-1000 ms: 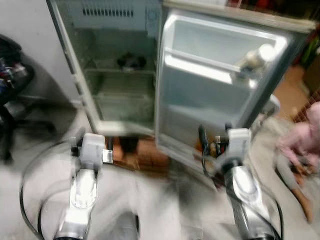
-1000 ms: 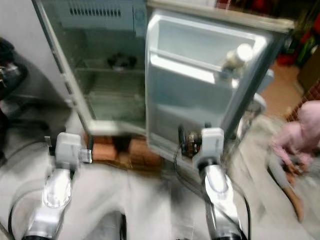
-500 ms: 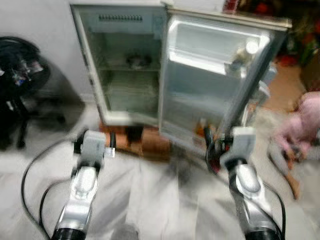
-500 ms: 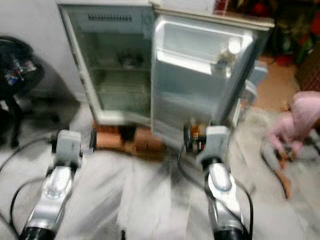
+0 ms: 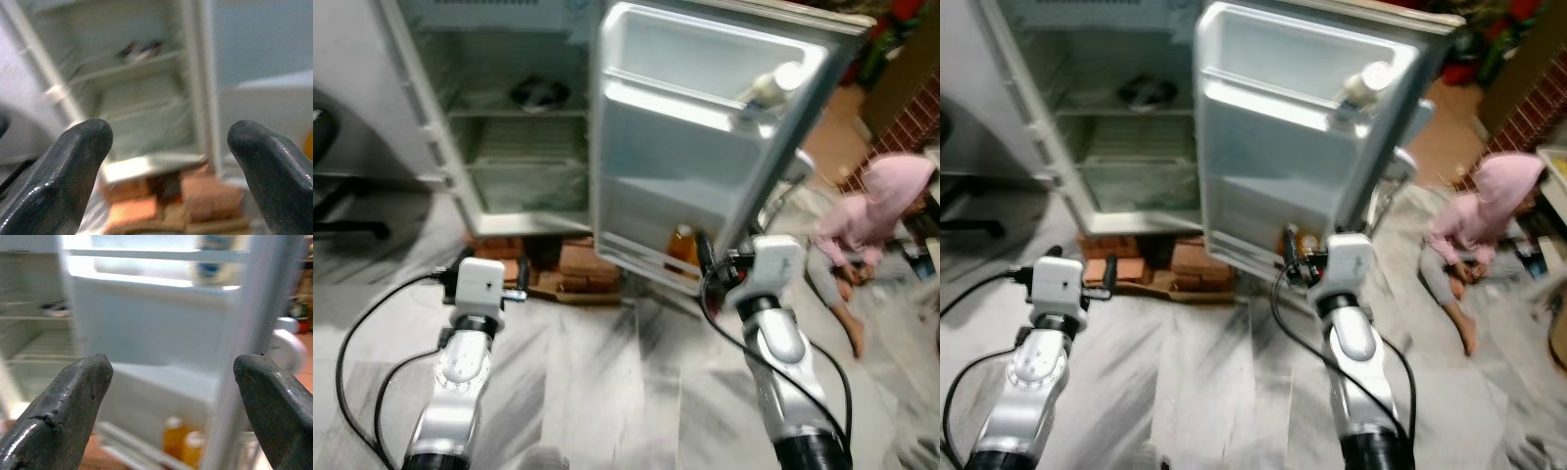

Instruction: Restocking fridge

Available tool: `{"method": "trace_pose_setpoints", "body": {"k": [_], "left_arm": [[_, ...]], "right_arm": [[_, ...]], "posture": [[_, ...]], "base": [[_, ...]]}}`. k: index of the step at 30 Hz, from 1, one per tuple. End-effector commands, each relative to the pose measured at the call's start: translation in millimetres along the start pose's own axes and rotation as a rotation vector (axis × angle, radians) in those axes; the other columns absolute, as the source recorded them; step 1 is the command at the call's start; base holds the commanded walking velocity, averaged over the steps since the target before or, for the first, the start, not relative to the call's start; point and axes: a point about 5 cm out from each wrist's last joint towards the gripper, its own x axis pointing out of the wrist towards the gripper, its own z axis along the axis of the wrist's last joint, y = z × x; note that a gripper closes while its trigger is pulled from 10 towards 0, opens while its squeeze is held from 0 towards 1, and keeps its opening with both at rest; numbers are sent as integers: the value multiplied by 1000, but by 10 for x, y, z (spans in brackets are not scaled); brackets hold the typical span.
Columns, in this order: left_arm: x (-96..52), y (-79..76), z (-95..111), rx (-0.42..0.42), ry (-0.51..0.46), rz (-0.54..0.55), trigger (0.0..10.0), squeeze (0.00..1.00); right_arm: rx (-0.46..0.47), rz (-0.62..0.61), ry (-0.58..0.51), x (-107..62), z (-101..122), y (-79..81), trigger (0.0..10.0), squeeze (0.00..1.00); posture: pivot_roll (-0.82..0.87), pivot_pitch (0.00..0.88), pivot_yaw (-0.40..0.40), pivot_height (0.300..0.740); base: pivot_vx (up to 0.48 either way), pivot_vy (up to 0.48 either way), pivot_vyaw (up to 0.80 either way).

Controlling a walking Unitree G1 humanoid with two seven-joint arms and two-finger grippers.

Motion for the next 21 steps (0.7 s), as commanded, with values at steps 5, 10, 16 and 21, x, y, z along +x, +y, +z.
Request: {"method": "trace_pose_setpoints", "body": {"k": [5,10,16,21], "left_arm": [[-6,-102,31,-14,-4,-33,10000,0],[-11,-126,34,-17,2,-29,10000,0],[-27,-146,35,-10,6,-32,10000,0],[-30,-147,37,-10,8,-33,10000,0]], "right_arm": [[-18,-41,4,-2,5,-134,10000,0],[-27,-48,4,-1,4,-151,10000,0],[-24,-48,4,2,-1,-165,10000,0],[-20,-42,-1,26,14,-174,10000,0]], "posture": [[97,60,-48,740],[94,62,-48,740],[96,62,-50,740],[97,63,-51,740]], "base": [[480,0,0],[382,-155,0],[49,-97,0],[0,-426,0]]}}
